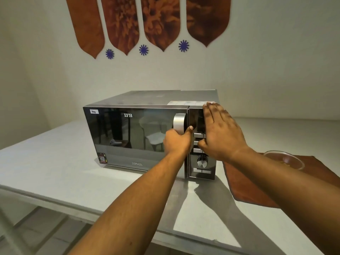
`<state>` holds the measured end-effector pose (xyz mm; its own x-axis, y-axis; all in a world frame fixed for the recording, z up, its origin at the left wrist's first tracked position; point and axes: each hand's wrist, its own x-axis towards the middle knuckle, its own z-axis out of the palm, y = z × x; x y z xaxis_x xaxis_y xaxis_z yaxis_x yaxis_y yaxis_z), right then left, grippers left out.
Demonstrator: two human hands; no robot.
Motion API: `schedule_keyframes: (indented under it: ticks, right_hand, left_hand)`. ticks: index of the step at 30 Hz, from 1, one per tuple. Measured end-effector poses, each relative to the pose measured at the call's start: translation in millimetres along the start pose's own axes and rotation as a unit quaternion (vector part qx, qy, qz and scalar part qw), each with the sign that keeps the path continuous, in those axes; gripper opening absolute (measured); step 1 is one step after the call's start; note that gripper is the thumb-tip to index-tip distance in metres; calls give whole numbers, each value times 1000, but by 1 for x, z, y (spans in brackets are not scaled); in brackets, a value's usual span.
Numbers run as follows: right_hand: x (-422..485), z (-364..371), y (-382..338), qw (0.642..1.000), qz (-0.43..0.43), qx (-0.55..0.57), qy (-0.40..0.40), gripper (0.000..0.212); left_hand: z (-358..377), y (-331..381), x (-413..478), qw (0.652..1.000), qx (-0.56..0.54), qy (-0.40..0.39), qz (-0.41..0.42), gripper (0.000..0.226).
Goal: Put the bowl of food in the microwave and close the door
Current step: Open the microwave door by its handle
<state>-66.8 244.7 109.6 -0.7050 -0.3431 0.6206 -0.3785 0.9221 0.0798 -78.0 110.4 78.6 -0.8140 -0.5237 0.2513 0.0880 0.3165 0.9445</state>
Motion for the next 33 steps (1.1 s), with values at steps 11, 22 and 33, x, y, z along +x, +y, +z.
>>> schedule_keyframes:
  ticks: [11,22,33]
  right_hand:
    - [-1,-11,-9,999,26,-2,-31,99]
    - [1,-21,-31,995,69,-30,-58,108]
    - [15,-13,-32,985,136,-64,-88,115]
  left_hand:
    - [-56,-14,-45,998,-8,25,54,28]
    - [-234,-51,-125,989,-13,77,125,57]
    - [-348,-83,-141,971,63,134,186,81]
